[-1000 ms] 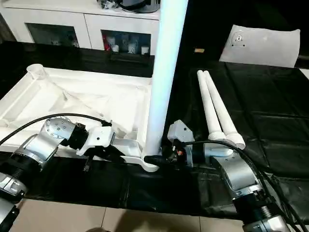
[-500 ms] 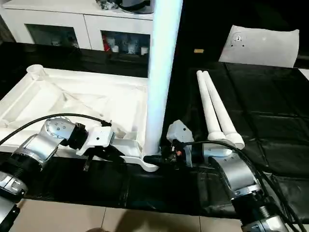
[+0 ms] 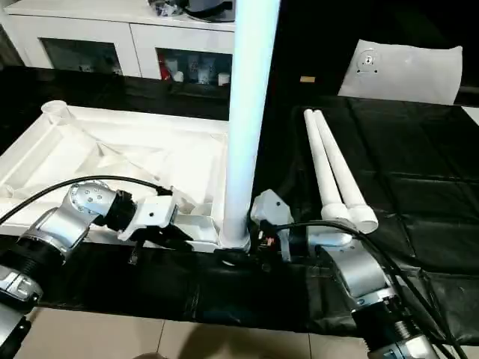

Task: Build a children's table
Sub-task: Rotate leg to tighten

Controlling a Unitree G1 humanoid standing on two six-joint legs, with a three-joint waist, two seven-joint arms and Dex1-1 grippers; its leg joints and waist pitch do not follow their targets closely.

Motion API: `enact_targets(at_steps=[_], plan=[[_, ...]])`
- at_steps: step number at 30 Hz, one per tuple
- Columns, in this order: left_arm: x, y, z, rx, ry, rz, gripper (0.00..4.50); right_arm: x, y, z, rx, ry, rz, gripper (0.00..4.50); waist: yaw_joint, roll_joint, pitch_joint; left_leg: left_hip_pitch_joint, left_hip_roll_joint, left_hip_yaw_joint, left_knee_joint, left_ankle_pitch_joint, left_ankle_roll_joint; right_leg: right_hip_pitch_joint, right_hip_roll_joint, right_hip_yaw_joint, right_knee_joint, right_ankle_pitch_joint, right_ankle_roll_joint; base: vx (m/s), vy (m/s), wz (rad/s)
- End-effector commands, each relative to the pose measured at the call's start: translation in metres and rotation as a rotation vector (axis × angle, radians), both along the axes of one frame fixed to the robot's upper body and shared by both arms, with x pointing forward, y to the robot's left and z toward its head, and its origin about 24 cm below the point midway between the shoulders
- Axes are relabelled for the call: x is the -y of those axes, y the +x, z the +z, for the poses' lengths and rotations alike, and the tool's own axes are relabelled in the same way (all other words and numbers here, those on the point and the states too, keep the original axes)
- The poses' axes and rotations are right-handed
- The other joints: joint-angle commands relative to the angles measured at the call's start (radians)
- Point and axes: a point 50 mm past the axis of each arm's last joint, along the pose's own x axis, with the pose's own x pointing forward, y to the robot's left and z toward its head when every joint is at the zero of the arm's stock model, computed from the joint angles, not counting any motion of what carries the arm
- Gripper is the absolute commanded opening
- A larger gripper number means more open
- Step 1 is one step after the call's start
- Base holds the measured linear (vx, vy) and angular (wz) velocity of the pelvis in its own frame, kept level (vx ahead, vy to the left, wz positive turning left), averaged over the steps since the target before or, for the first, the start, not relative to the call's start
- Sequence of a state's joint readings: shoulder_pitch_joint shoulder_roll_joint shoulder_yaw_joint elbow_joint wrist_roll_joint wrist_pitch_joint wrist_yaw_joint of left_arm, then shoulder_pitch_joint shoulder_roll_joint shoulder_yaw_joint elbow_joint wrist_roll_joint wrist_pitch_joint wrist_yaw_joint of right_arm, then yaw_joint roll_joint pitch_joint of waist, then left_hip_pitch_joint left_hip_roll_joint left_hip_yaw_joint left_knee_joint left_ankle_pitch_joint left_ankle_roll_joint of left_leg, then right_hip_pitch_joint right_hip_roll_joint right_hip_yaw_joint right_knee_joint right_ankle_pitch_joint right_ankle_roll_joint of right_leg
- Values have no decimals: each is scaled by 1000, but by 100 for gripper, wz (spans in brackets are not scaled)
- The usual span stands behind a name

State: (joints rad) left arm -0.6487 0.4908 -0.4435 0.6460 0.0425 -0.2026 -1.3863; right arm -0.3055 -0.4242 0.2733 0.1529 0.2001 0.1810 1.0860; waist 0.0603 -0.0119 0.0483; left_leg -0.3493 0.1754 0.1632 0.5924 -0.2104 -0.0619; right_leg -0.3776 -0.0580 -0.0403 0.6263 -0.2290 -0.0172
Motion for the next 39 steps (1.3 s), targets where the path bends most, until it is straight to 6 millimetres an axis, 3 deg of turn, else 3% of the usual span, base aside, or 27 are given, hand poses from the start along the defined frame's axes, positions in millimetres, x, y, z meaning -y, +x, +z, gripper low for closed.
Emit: enact_targets(at_steps=[1,5,20,34,37,39], plan=[[-1,-7,-15,-35,113,-53,0,2,-3,-7,-23,-19,-9,399,-2,11,-53,4,58,-11,-69,-125,26,47,-85,50,-68,4,-269,0,0,0],[-1,-7,-15,-36,115,-53,0,3,-4,-8,-44,0,-18,399,-1,9,-54,3,57,-10,-68,-122,32,49,-85,50,-67,22,-271,0,0,0],[-3,-7,-16,-47,124,-61,0,8,-8,-17,-115,42,-48,277,-2,18,-49,2,57,-12,-71,-143,28,48,-84,50,-71,7,-273,0,0,0],[-4,-9,-16,-63,129,-68,0,7,-11,-26,-208,50,-80,269,-1,23,-45,2,58,-12,-75,-158,25,46,-84,50,-74,-8,-273,0,0,0],[-4,-11,-16,-77,125,-72,0,8,-7,-34,-280,15,-138,269,-3,28,-40,3,59,-13,-80,-182,16,44,-83,49,-77,-42,-273,0,0,0],[-3,-12,-17,-82,125,-75,0,7,-8,-35,-304,8,-142,269,-4,29,-33,6,59,-13,-85,-236,2,40,-87,51,-88,-152,-257,0,0,0]])
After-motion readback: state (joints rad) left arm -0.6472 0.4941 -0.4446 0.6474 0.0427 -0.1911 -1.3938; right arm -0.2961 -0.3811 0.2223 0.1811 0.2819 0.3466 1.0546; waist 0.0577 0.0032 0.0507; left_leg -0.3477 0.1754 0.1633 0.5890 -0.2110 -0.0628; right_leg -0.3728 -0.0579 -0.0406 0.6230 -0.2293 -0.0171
